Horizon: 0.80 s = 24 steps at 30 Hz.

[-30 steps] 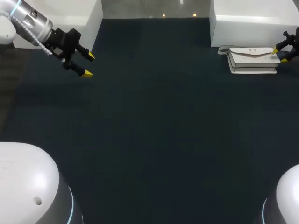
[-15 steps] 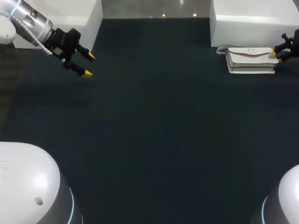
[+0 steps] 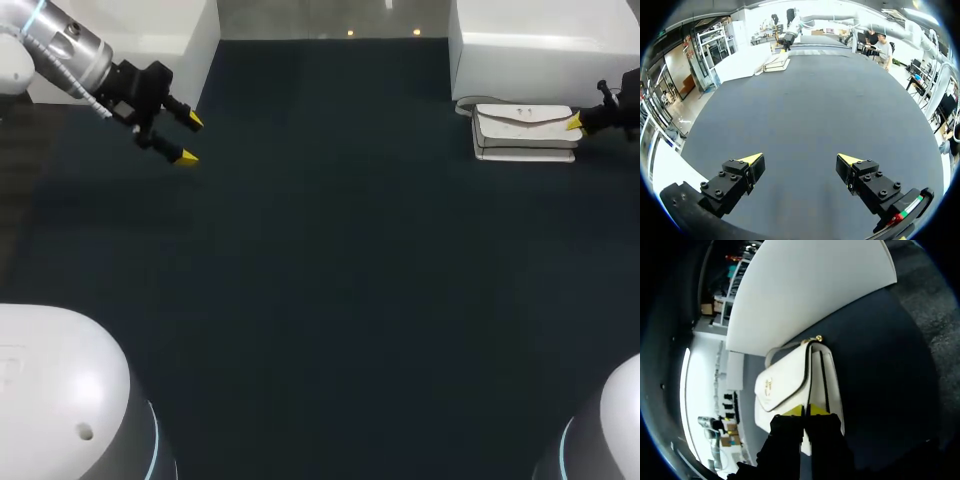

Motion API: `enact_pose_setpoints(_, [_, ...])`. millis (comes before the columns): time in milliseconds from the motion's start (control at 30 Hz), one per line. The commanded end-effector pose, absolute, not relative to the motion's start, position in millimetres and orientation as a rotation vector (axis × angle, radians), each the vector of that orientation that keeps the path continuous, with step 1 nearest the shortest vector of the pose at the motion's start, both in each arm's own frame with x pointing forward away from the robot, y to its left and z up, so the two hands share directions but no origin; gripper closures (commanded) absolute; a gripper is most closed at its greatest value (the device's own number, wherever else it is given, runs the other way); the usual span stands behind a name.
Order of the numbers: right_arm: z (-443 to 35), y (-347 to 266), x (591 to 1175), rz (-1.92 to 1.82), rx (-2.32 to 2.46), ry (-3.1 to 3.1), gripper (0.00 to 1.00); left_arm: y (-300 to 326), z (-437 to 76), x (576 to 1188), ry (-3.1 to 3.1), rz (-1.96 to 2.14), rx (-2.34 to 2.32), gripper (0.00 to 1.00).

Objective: Pick up the bag, open it, inspect its contents, close it, and place it on the opposite side

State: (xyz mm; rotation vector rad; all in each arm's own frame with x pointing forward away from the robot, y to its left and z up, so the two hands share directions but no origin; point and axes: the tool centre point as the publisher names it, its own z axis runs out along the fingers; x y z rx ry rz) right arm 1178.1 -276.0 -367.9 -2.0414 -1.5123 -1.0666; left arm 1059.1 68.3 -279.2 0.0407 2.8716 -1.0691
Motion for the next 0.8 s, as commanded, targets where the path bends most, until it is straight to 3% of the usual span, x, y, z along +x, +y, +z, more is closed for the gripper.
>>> enact_pose_setpoints(33, [-366,-268,1178,-0.847,-1.856,-1.566,1.00,68,-280,1059,2.869,-1.072,0.043,0.00])
enact_pose_setpoints(367, [-354,-232,1154,-0.883,-1.850,-1.561,1.00,68,-280,1059,2.869,-1.072,0.043,0.00])
enact_pose_setpoints(800, [-354,-232,1154,-0.883,-1.850,-1.561,1.00,68,-280,1059,2.869,-1.072,0.043,0.00])
